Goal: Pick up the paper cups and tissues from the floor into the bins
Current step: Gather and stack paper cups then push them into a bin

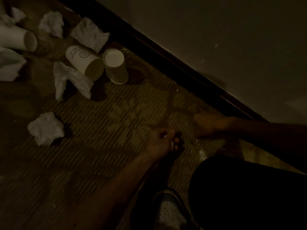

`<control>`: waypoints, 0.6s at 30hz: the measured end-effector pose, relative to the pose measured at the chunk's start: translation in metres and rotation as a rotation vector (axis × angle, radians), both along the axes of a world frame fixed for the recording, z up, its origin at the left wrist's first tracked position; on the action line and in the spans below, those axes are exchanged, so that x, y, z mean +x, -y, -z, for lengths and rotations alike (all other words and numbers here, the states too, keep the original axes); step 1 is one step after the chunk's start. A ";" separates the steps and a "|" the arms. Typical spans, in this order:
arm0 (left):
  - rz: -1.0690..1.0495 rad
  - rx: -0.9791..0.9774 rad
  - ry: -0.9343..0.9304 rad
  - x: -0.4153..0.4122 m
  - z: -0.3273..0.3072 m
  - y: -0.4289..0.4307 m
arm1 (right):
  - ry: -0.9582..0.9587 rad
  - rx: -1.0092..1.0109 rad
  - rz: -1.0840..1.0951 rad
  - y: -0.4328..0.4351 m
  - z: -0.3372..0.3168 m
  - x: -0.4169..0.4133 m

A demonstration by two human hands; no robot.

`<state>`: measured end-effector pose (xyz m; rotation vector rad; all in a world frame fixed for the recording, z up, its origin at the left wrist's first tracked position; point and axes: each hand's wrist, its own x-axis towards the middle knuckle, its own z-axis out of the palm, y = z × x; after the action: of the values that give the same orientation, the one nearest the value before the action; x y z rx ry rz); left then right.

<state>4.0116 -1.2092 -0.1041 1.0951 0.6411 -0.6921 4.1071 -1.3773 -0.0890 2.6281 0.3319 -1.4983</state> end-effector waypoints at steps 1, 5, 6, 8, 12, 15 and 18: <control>0.002 0.002 -0.010 0.001 -0.001 -0.003 | -0.045 0.060 0.096 -0.003 -0.001 0.000; 0.052 -0.227 -0.125 0.010 -0.007 -0.018 | -0.117 0.422 0.442 -0.033 -0.022 0.006; 0.060 -0.319 -0.120 0.013 -0.008 -0.023 | -0.116 0.483 0.442 -0.043 -0.029 0.008; 0.067 -0.440 -0.088 0.017 -0.011 -0.035 | -0.091 0.572 0.364 -0.063 -0.042 0.010; 0.057 -0.475 -0.087 0.028 -0.023 -0.064 | -0.041 0.707 0.359 -0.090 -0.058 0.010; 0.078 -0.384 -0.066 0.034 -0.037 -0.078 | -0.018 0.785 0.372 -0.103 -0.064 0.008; 0.200 0.002 0.022 0.040 -0.060 -0.095 | 0.038 0.826 0.314 -0.120 -0.075 0.006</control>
<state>4.0515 -1.1141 -0.0437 1.1771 0.5173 -0.8505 4.1136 -1.2575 -0.0139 3.4723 0.6871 -1.6516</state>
